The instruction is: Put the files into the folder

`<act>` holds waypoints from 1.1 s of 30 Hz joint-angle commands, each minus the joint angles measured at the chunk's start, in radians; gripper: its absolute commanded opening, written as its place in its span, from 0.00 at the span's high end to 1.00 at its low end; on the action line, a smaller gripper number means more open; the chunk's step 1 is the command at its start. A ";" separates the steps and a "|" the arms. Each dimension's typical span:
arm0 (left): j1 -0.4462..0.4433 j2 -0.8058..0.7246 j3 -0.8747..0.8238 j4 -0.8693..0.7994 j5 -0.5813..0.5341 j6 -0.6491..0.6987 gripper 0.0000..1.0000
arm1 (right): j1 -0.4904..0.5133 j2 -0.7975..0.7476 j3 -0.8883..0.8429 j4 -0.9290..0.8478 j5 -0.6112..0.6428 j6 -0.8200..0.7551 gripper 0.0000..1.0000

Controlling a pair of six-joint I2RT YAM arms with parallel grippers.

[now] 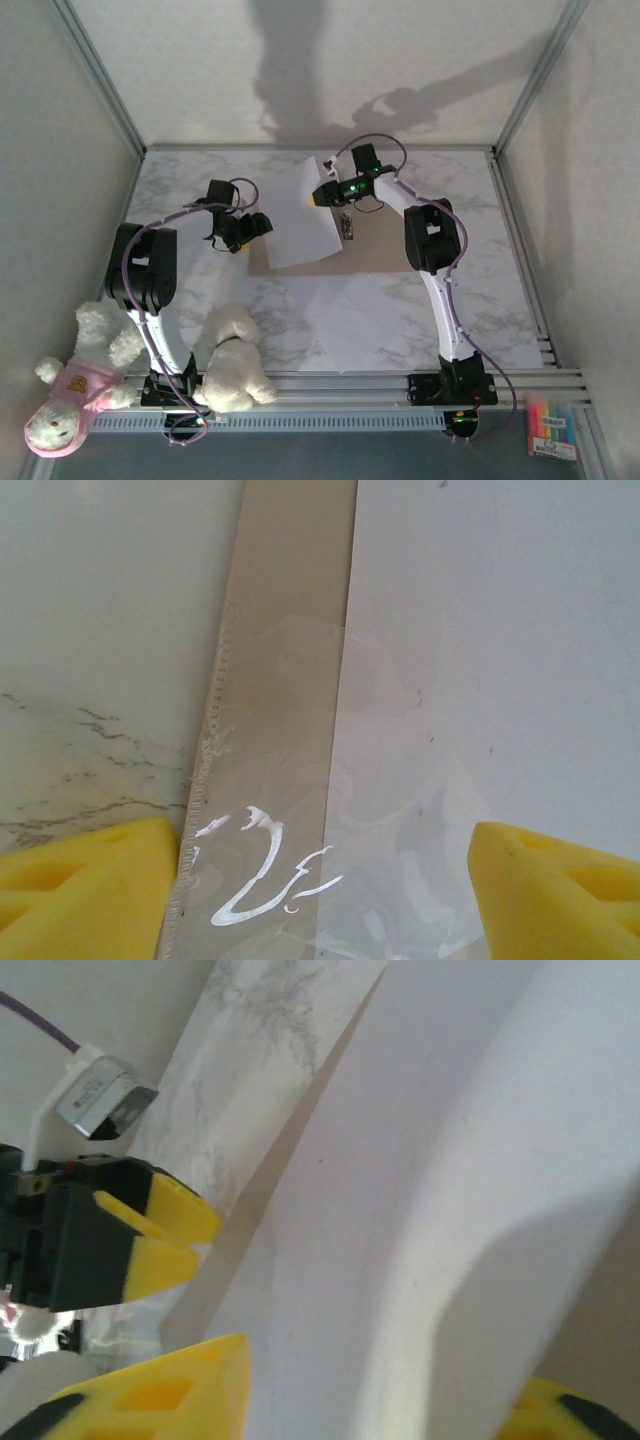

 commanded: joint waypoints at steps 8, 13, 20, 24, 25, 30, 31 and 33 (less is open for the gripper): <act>0.003 0.000 -0.028 -0.031 -0.003 -0.010 0.23 | 0.001 0.165 0.287 -0.125 0.068 0.088 0.54; 0.005 0.000 -0.030 -0.031 -0.002 -0.009 0.23 | 0.003 0.216 0.362 -0.130 0.076 0.133 0.55; 0.004 0.000 -0.033 -0.026 -0.001 -0.014 0.23 | 0.003 0.230 0.390 -0.130 0.122 0.156 0.60; 0.001 0.001 -0.035 -0.025 -0.001 -0.016 0.23 | 0.003 0.226 0.399 -0.127 0.155 0.157 0.68; 0.001 0.000 -0.035 -0.025 -0.002 -0.018 0.23 | 0.004 0.225 0.401 -0.125 0.162 0.159 0.70; 0.000 -0.003 -0.038 -0.024 -0.001 -0.016 0.23 | 0.005 0.214 0.402 -0.118 0.194 0.154 0.79; 0.001 -0.003 -0.038 -0.025 -0.002 -0.015 0.23 | 0.006 0.212 0.402 -0.118 0.199 0.151 0.81; 0.000 -0.004 -0.039 -0.024 -0.002 -0.016 0.23 | 0.007 0.210 0.402 -0.116 0.206 0.147 0.85</act>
